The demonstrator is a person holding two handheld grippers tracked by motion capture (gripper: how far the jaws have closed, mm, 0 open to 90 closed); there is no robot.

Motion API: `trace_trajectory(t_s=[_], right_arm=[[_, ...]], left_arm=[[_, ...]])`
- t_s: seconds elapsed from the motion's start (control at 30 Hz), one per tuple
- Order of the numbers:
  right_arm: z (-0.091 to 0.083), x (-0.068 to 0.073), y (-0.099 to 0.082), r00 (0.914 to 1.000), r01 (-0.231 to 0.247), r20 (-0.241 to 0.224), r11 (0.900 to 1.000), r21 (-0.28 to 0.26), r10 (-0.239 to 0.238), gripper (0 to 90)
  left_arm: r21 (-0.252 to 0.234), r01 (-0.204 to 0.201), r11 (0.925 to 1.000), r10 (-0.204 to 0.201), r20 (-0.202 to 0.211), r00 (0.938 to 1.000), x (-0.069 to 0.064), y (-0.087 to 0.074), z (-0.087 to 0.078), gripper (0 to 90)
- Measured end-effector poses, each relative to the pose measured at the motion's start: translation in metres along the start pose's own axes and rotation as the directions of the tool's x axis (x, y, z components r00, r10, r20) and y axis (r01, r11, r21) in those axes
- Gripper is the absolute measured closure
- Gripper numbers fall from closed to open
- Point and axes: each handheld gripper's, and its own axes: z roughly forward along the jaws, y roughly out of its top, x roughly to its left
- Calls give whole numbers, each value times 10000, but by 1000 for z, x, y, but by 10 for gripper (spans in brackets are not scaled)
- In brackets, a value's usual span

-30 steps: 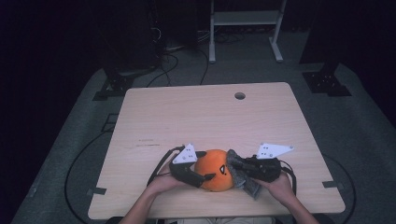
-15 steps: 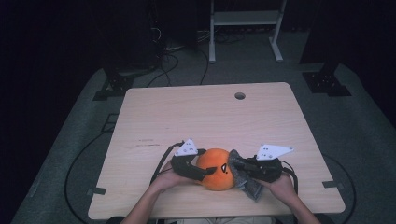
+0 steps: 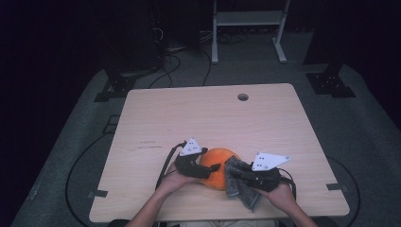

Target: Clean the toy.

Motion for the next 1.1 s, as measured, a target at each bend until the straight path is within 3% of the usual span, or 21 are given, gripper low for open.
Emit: trace_trajectory(t_s=[0.07, 0.1, 0.13, 0.17, 0.23, 0.33, 0.4, 0.5, 0.57, 0.7, 0.73, 0.8, 0.9, 0.93, 0.97, 1.0, 1.03, 1.07, 1.1], right_arm=[[-3, -7, -2, 9987, -97, 494, 10000, 10, 96, 790], [-5, -11, -4, 9976, -214, 666, 9998, 31, 211, 790], [-5, -11, -4, 9976, -214, 666, 9998, 31, 211, 790], [-9, -21, -9, 9945, -495, 923, 9987, 80, 485, 789], [-12, -27, -12, 9909, -615, 1219, 9977, 299, 575, 788], [-16, -25, -10, 9889, -582, 1384, 9981, 215, 547, 789], [-17, -18, -6, 9959, -477, 756, 9983, -322, 500, 790], [-7, -1, 4, 9991, 209, 368, 9992, -355, -196, 790], [0, 0, 5, 9980, 400, 504, 9991, -133, -393, 793], [-4, -12, -1, 9938, 1, 1111, 9999, 114, -14, 796], [-4, -12, -1, 9938, 1, 1111, 9999, 114, -14, 796], [-13, -20, -6, 9864, -317, 1622, 9992, 234, 275, 796], [-18, -19, -8, 9893, -338, 1422, 9994, -32, 339, 796], [-18, -12, -6, 9967, -122, 801, 9992, -383, 153, 795], [-18, -12, -6, 9967, -122, 801, 9992, -383, 153, 795], [-16, -8, -3, 9991, -55, 414, 9984, -564, 78, 795], [-12, -3, -1, 9998, 106, 150, 9982, -592, -97, 794], [-2, 6, 3, 9984, 564, 19, 9979, -303, -564, 794], [-2, 6, 3, 9984, 564, 19, 9979, -303, -564, 794]], left_arm=[[-121, -155, 9998, 158, 247, 9996, 2, 2, -8, 206], [-121, -155, 9998, 158, 247, 9996, 2, 2, -8, 265], [-5, -342, 9994, 342, 258, 9991, 2, 1, -9, 265], [83, -338, 9994, 333, 583, 9977, 2, -1, -6, 374], [187, -550, 9983, 542, 443, 9975, -1, -1, -1, 428], [200, -553, 9983, 548, 260, 9982, -5, 0, 4, 447], [221, -484, 9986, 481, 157, 9987, -9, 0, 8, 451], [404, -600, 9974, 601, 0, 9982, -10, 2, 9, 452], [442, -476, 9979, 475, 36, 9989, -8, 0, 8, 454], [44, 61, 10000, -65, 763, 9971, -1, 1, 4, 428], [44, 61, 10000, -65, 763, 9971, -1, 1, 4, 429], [98, -17, 10000, 11, 662, 9978, -3, 1, 5, 450], [219, -98, 9997, 91, 337, 9994, -6, 1, 7, 466], [156, 110, 9998, -114, 300, 9995, -7, 2, 8, 467], [156, 110, 9998, -114, 300, 9995, -7, 2, 8, 467], [128, 116, 9999, -119, 300, 9995, -8, 2, 9, 467], [162, 77, 9998, -82, 296, 9995, -8, 2, 9, 467], [236, 17, 9997, -23, 271, 9996, -9, 2, 10, 467], [236, 17, 9997, -23, 271, 9996, -9, 2, 10, 468]])
